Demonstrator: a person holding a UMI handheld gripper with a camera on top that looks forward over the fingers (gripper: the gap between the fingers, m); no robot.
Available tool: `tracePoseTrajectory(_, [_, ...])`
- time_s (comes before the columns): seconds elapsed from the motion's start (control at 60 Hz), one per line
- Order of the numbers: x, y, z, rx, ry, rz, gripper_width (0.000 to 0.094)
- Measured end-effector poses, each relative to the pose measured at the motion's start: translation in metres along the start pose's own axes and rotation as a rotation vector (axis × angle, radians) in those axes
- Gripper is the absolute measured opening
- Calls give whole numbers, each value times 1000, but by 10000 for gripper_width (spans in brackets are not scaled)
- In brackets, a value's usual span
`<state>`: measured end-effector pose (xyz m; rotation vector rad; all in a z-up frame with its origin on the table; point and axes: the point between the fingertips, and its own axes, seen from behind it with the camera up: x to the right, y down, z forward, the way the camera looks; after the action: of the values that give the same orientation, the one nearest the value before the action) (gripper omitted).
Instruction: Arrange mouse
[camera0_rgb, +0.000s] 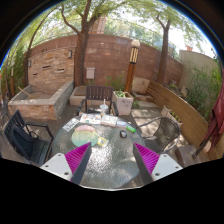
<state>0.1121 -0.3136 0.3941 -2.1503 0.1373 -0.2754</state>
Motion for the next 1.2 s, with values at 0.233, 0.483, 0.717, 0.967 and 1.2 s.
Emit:
tracePoseTrajectory(0.233, [14,64,64,-130,-7,21,855])
tracePoseTrajectory(0.483, [60,130,237,-175,-19,36,855])
tracePoseTrajectory(0.717, [101,115,434,-108,-33,68,855])
tracePoseTrajectory(0.967, [108,111,569,-133,-54,90,826])
tracePoseTrajectory(1.2, [97,118,600,-142,-71,78,517])
